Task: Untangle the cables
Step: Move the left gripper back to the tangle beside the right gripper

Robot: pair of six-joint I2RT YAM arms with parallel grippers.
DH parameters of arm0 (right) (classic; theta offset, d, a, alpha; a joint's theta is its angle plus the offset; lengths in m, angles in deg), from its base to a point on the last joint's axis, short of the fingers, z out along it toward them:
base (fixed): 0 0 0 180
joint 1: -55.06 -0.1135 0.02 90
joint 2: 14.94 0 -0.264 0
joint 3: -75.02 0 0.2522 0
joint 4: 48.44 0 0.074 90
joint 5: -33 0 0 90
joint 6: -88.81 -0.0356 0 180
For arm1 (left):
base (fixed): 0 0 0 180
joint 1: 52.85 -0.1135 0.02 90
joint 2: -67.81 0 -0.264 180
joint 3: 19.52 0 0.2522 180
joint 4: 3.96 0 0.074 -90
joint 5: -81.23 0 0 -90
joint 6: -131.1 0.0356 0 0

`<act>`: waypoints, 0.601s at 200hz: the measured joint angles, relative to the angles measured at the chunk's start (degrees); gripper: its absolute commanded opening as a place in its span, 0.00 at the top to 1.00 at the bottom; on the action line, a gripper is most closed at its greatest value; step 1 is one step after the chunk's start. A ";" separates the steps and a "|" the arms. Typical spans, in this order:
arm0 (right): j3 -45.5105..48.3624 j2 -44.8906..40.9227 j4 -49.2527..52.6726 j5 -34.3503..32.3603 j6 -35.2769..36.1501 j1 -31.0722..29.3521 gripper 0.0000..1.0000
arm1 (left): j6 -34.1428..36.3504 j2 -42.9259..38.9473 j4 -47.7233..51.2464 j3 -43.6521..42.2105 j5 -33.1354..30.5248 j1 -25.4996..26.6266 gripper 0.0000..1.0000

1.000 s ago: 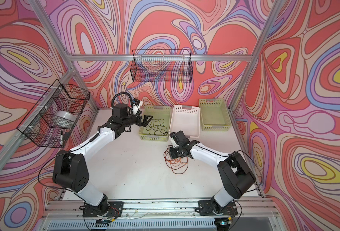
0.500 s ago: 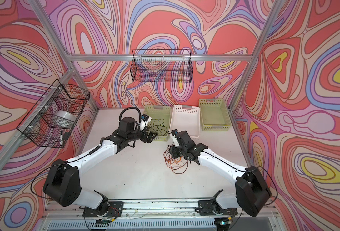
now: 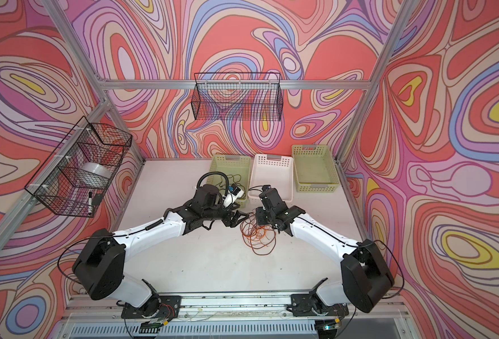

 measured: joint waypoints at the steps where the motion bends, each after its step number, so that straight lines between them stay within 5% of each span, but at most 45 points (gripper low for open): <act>1: 0.00 0.00 0.00 0.11 0.00 0.02 0.64 | 0.02 0.02 -0.15 -0.13 -0.04 0.00 0.29; 60: -0.09 6.21 1.16 7.87 -0.90 -0.04 0.67 | -1.03 -0.44 -1.86 -3.61 -5.03 -0.09 0.30; 106: -1.44 8.66 3.50 10.03 0.92 -0.74 1.00 | -0.42 -5.27 -3.06 -6.56 -10.23 -0.79 0.32; 120: -2.58 7.91 3.23 10.80 2.10 -1.20 1.00 | -0.26 -8.02 -4.26 -8.72 -10.62 -1.51 0.32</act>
